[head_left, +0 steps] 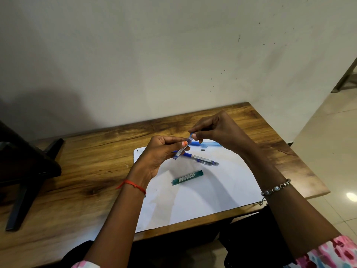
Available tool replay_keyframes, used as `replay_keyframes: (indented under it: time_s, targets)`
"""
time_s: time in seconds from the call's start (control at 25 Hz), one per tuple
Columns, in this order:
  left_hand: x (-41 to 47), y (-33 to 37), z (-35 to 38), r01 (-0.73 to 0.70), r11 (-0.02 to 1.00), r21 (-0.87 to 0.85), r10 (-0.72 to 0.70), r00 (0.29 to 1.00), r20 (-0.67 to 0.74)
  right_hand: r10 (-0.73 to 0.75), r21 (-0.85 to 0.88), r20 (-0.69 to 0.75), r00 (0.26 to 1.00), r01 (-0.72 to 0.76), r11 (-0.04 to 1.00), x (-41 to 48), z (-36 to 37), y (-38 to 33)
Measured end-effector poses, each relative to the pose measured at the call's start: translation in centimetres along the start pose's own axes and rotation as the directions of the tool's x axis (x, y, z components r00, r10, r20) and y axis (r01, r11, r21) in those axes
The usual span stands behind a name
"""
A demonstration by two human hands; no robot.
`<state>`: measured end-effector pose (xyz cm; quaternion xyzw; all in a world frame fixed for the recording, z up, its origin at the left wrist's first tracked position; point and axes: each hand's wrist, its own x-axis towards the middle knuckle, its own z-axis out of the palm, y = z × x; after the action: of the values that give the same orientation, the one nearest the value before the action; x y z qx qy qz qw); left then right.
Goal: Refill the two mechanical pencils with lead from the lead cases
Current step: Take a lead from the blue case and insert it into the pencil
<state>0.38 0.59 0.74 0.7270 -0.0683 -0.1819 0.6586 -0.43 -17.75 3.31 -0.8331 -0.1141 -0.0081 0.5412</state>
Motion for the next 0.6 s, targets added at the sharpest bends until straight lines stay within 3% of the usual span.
replay_keyframes:
  time_s: [0.6]
  targets:
    - [0.08,-0.34,0.00,0.014,1.000,-0.022,-0.014,1.000,-0.012,0.009,0.143,0.084,0.996,-0.021,0.989,0.05,0.13,0.30]
